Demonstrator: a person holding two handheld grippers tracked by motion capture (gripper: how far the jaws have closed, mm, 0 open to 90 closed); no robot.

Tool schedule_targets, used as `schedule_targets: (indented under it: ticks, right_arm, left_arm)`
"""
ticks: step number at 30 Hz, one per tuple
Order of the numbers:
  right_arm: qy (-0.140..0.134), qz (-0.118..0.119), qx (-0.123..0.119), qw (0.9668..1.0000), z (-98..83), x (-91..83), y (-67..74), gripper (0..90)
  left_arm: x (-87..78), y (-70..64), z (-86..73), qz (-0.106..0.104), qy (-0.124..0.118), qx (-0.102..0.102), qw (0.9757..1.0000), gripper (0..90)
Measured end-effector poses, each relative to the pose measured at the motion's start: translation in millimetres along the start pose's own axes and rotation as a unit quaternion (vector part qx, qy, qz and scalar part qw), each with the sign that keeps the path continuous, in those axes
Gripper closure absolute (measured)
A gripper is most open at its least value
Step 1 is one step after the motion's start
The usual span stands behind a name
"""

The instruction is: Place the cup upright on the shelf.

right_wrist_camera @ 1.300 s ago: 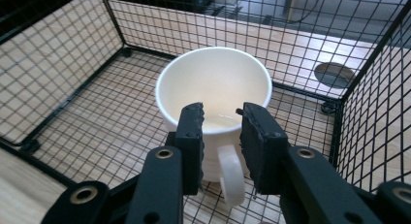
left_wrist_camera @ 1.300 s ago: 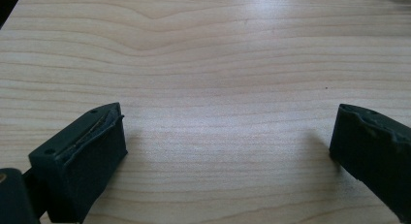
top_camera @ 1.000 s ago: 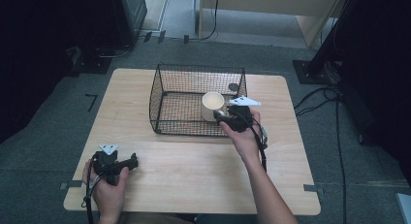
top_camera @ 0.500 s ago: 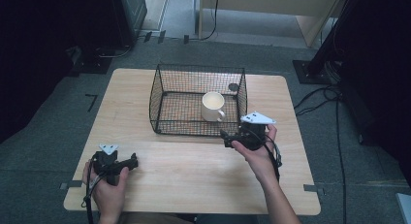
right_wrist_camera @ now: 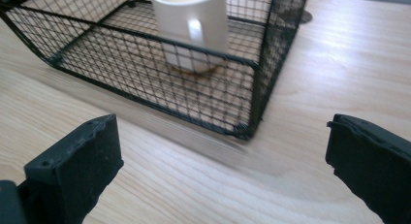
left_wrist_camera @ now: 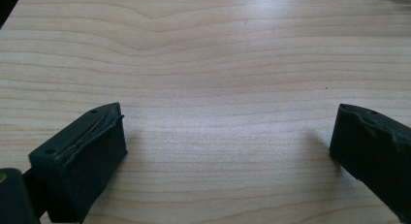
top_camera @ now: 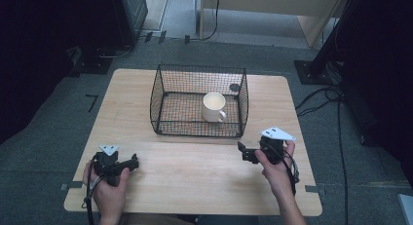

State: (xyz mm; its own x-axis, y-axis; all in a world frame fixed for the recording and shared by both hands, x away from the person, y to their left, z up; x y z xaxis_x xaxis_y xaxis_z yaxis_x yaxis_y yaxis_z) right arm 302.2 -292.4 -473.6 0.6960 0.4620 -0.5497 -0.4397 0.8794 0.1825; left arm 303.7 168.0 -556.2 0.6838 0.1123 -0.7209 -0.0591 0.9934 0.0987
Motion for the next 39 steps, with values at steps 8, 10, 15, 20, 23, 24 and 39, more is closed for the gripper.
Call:
schedule_targets:
  ticks: [8,10,15,20,23,24,39]
  right_arm:
    - [0.008,-0.025,0.02,0.9995,-22.3,-9.3,-22.6,0.0]
    - [0.01,-0.032,0.024,0.9992,-27.4,-11.0,-27.9,0.0]
    - [0.018,-0.046,0.032,0.9983,-40.4,-14.4,-39.6,0.0]
    - [0.024,-0.057,0.043,0.9972,-52.0,-18.4,-49.8,0.0]
    - [0.025,-0.064,0.05,0.9964,-58.5,-21.5,-55.8,0.0]
    - [0.025,-0.064,0.05,0.9964,-58.5,-21.5,-55.8,0.0]
    - [0.054,-0.102,0.068,0.9909,-93.3,-33.9,-82.6,0.0]
  left_arm:
    - [0.0,0.0,0.0,0.0,0.0,0.0,1.0,0.0]
    - [0.0,0.0,0.0,0.0,0.0,0.0,1.0,0.0]
    - [0.0,0.0,0.0,0.0,0.0,0.0,1.0,0.0]
    - [0.0,0.0,0.0,0.0,0.0,0.0,1.0,0.0]
    - [0.0,0.0,0.0,0.0,0.0,0.0,1.0,0.0]
    - [0.0,0.0,0.0,0.0,0.0,0.0,1.0,0.0]
    - [0.0,0.0,0.0,0.0,0.0,0.0,1.0,0.0]
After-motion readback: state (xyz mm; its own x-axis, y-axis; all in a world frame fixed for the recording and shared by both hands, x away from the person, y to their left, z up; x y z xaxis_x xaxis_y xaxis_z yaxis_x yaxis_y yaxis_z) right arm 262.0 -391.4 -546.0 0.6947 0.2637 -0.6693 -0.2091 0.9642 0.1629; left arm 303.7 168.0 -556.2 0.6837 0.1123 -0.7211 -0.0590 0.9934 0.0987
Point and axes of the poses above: each handheld gripper's, and its own axes: x roughly forward along the jaws, z roughly out of its top, y roughly to its left, the point moved 5 cm from there along x, roughly forward along the jaws, and after that the axes turned 7 degrees about z, right-handed, at the moved point
